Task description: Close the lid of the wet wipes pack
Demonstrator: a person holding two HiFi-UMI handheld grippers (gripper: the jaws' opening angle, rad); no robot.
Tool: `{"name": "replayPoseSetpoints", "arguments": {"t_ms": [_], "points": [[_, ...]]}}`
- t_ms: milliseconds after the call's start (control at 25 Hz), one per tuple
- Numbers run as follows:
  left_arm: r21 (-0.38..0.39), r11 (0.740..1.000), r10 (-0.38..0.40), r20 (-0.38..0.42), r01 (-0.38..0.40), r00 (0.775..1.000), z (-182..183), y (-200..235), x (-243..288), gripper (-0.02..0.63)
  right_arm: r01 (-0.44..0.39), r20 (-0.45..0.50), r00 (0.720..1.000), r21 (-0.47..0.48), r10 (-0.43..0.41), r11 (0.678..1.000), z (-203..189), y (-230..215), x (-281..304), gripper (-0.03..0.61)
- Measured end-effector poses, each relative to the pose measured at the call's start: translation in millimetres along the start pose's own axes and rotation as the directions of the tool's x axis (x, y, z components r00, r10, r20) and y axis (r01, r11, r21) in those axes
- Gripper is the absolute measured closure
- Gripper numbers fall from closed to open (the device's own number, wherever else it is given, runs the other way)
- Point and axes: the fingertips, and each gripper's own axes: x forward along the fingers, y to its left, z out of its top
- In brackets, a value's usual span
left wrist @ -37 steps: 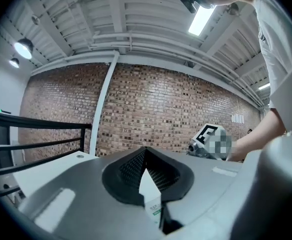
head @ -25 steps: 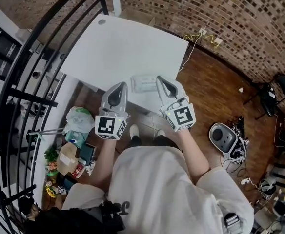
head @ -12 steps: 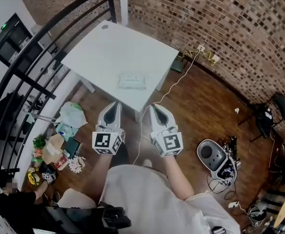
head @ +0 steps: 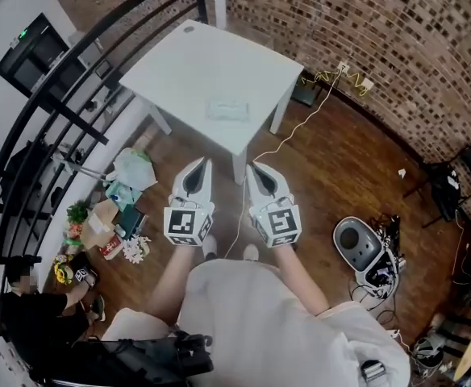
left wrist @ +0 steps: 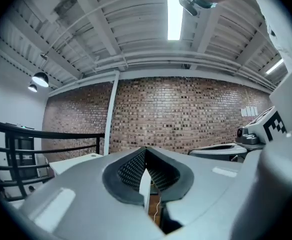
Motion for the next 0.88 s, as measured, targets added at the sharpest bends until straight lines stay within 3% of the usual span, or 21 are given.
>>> {"name": "replayPoseSetpoints", "arguments": {"t_ms": [280,880], "points": [[-0.004,1.000,-0.030,0.015,0.030,0.999,6.4,5.1,-18.4,0.598,0.055,-0.001,0.998,0.046,-0.055,0.997,5.9,0.5,1.4,0.591],[-0.018,0.999,-0.047,0.030,0.047,0.998,8.2,55.9,-35.1,0.598,0.044,0.001,0.999,0.003,-0.044,0.999,7.5,50.6,30.7,0.591]]}}
